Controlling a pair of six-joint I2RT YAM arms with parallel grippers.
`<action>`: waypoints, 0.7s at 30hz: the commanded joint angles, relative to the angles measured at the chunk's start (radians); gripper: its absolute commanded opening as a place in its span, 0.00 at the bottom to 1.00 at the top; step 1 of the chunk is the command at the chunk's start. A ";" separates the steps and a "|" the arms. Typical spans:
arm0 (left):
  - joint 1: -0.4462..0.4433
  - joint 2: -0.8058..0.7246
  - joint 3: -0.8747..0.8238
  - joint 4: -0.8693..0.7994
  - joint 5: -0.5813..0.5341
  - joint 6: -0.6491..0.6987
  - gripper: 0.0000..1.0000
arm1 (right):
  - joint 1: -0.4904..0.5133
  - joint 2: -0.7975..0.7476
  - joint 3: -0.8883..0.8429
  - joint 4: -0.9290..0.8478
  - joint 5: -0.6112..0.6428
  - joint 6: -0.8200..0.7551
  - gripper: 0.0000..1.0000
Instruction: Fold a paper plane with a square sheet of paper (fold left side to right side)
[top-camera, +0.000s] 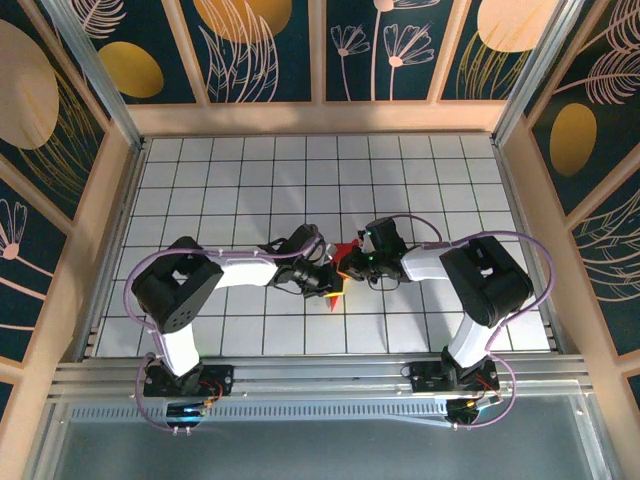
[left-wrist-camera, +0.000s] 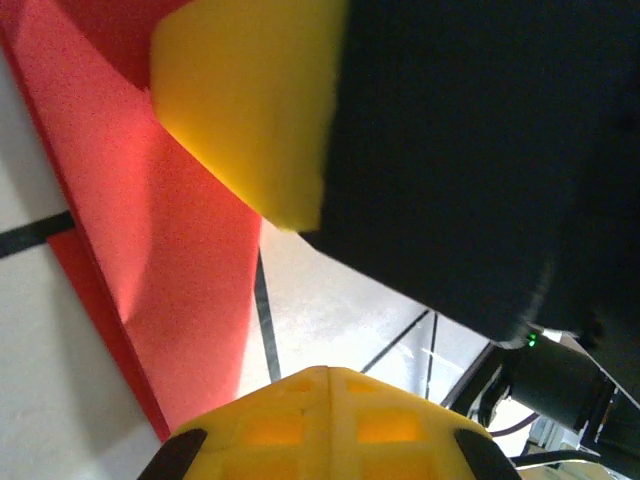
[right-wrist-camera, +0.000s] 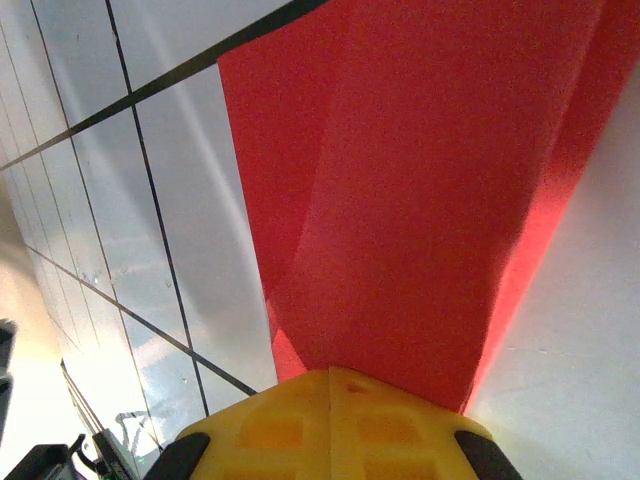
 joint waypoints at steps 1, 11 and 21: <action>0.001 0.025 0.040 0.021 -0.010 0.018 0.00 | 0.017 0.064 -0.024 -0.142 0.075 -0.021 0.00; 0.007 0.078 0.052 0.053 -0.053 0.013 0.00 | 0.017 0.064 -0.025 -0.143 0.078 -0.019 0.00; 0.007 0.080 0.016 -0.010 -0.078 0.061 0.00 | 0.017 0.066 -0.022 -0.144 0.078 -0.018 0.00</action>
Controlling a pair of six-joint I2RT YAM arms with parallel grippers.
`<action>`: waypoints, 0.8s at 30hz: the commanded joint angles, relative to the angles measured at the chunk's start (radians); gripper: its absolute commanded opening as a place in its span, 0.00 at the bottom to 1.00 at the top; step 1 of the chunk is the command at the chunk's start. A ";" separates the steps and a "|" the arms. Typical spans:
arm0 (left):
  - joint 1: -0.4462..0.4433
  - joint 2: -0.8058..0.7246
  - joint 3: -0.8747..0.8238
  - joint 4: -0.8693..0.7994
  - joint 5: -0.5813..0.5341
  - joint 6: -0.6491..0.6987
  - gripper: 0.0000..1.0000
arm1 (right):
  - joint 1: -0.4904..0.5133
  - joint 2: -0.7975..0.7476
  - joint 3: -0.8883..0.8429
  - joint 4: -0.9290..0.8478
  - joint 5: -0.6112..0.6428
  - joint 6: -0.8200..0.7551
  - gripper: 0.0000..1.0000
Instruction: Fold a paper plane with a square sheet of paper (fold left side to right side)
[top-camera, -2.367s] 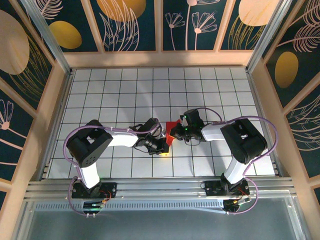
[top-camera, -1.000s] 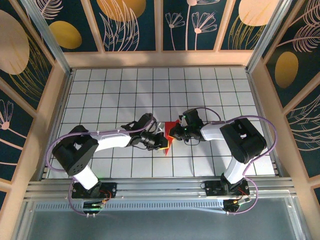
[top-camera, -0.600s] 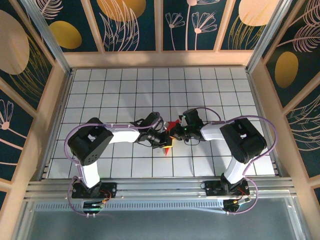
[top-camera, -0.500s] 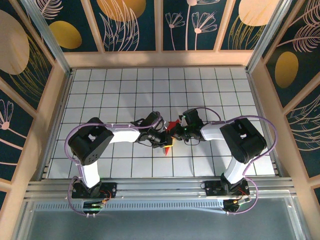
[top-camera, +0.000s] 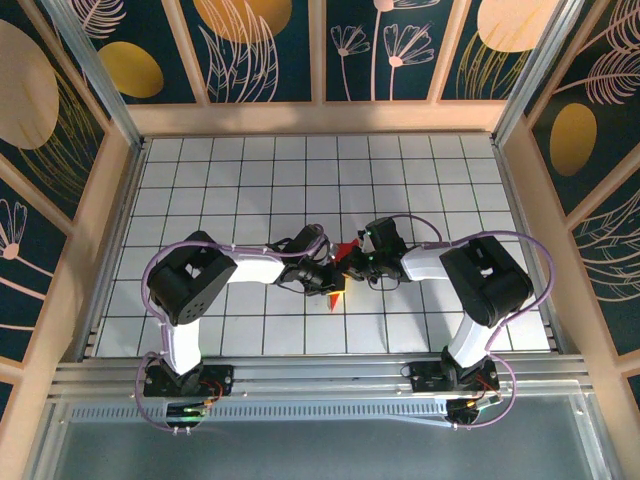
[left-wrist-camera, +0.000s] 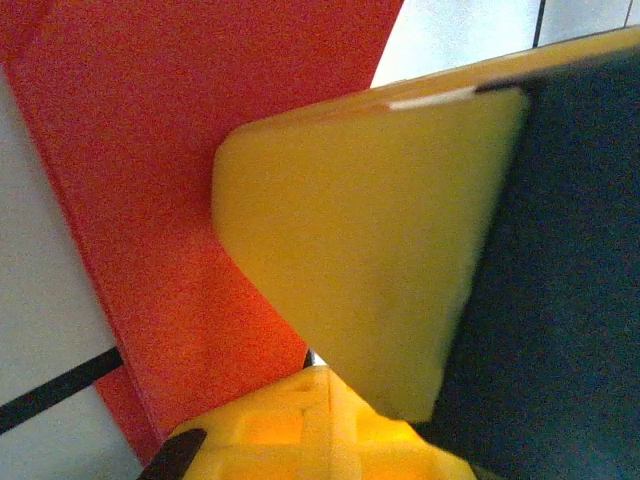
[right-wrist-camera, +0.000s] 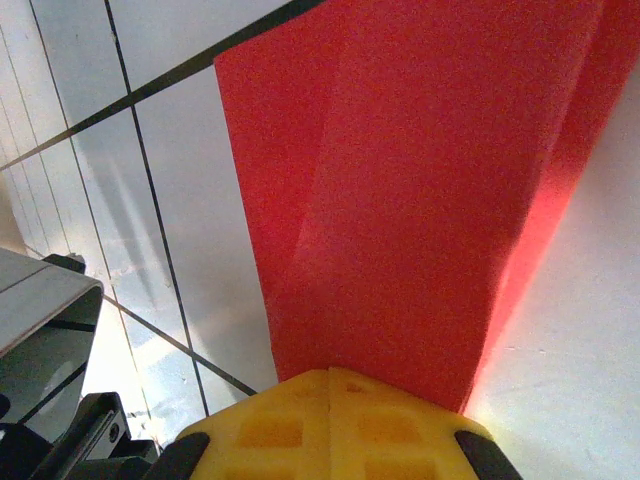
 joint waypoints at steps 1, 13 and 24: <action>0.003 -0.011 -0.034 -0.045 -0.031 0.046 0.00 | 0.017 0.066 -0.023 -0.142 0.078 -0.019 0.00; -0.069 -0.059 -0.103 -0.145 -0.036 0.114 0.00 | 0.017 0.079 -0.007 -0.156 0.074 -0.022 0.00; -0.102 -0.115 -0.159 -0.198 -0.070 0.121 0.00 | 0.017 0.083 -0.003 -0.161 0.073 -0.022 0.00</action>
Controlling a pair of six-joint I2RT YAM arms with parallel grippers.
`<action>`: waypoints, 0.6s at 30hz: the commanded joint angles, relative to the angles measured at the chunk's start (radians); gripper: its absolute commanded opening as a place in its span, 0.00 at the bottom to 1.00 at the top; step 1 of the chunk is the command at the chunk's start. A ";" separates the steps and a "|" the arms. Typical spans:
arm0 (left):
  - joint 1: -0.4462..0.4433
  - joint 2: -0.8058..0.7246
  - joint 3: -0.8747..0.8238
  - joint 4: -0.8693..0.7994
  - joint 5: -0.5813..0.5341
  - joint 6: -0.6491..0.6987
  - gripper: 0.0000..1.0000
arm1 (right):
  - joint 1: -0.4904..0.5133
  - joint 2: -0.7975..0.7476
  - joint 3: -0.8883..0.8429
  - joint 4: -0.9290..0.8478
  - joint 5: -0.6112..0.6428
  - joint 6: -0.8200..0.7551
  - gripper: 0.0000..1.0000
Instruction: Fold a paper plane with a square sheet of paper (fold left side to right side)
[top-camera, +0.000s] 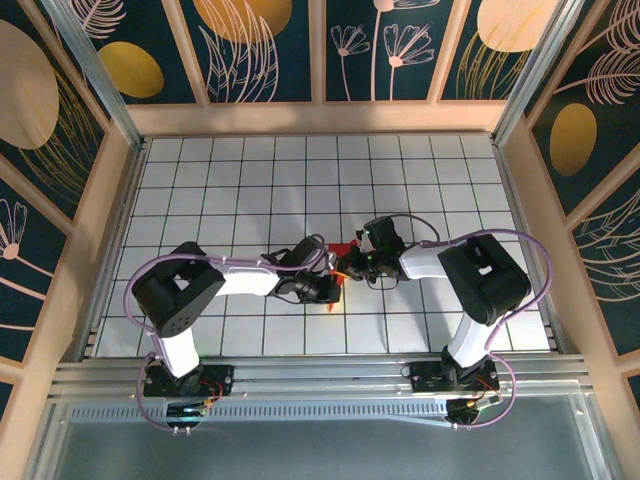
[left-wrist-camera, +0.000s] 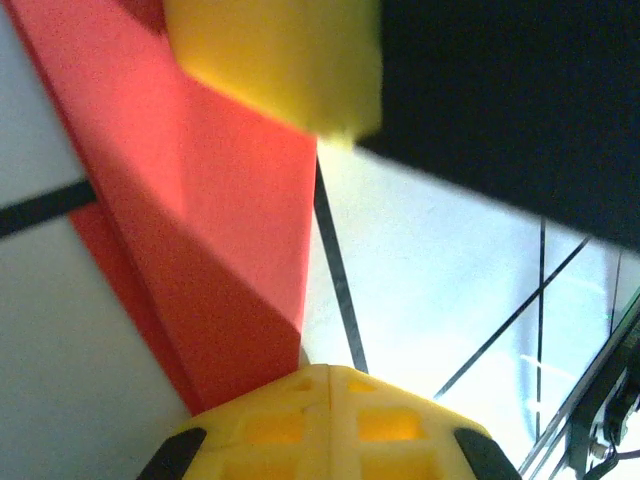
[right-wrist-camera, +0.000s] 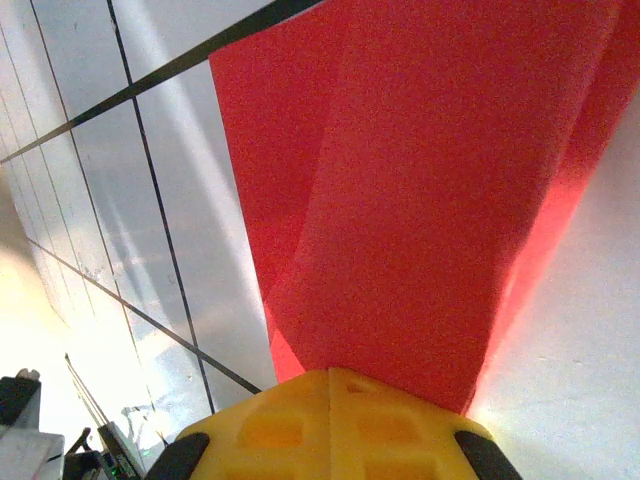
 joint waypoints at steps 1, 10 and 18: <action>-0.034 -0.010 -0.062 -0.163 0.041 0.007 0.00 | 0.015 0.070 -0.021 -0.145 0.089 -0.023 0.00; -0.042 -0.079 -0.144 -0.142 0.050 -0.011 0.00 | 0.014 0.072 -0.013 -0.149 0.089 -0.030 0.00; -0.041 -0.229 -0.171 -0.042 0.055 -0.022 0.00 | 0.014 0.040 0.043 -0.151 0.078 -0.051 0.00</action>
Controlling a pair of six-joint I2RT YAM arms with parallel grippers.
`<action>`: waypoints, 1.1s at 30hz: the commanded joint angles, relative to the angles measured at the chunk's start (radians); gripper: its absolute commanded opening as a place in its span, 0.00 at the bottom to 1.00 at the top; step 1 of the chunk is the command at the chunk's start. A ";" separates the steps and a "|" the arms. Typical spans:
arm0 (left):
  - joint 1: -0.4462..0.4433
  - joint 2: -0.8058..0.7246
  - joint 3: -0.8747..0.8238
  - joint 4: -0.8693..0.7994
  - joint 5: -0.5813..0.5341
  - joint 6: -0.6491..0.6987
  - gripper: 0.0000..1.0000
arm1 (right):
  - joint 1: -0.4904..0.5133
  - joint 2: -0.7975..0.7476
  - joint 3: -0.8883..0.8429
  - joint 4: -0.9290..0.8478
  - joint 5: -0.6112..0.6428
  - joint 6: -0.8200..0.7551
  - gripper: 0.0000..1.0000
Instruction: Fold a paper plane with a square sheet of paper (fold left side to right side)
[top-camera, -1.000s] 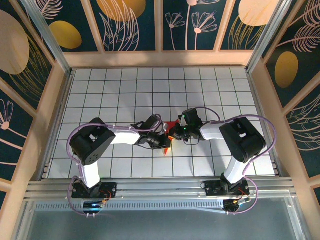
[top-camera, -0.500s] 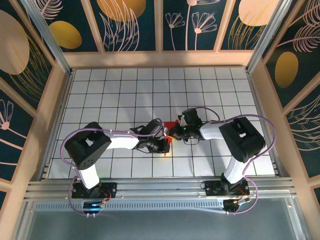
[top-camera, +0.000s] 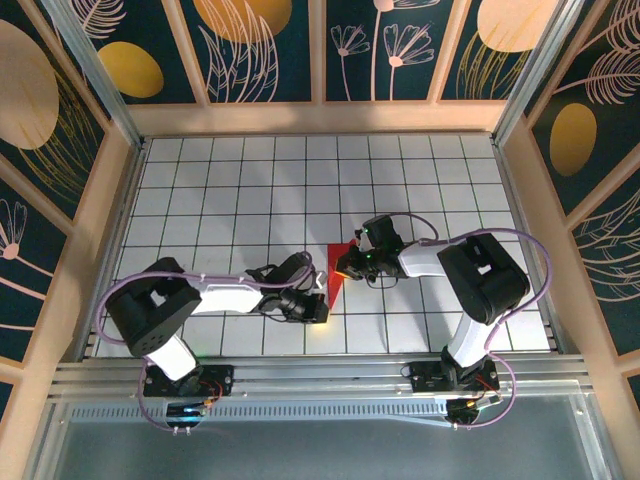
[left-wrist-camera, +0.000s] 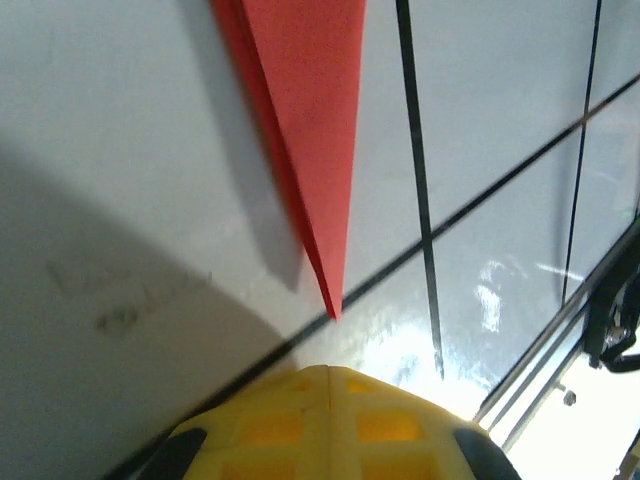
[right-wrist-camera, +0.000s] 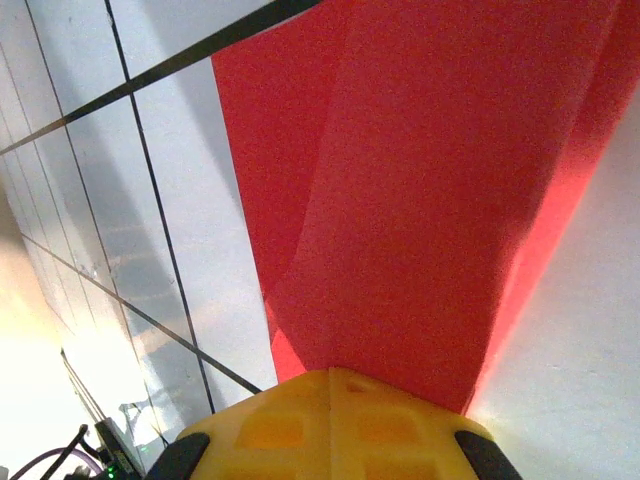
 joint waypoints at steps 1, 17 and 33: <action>-0.002 -0.075 0.008 -0.017 -0.008 -0.005 0.00 | 0.012 0.023 0.028 -0.115 0.084 -0.039 0.00; 0.135 -0.347 -0.006 -0.041 -0.455 -0.084 0.09 | 0.012 -0.228 0.150 -0.334 0.304 -0.109 0.31; 0.138 -0.581 -0.062 -0.107 -1.010 -0.173 0.71 | 0.228 0.001 0.582 -0.943 0.830 0.186 0.75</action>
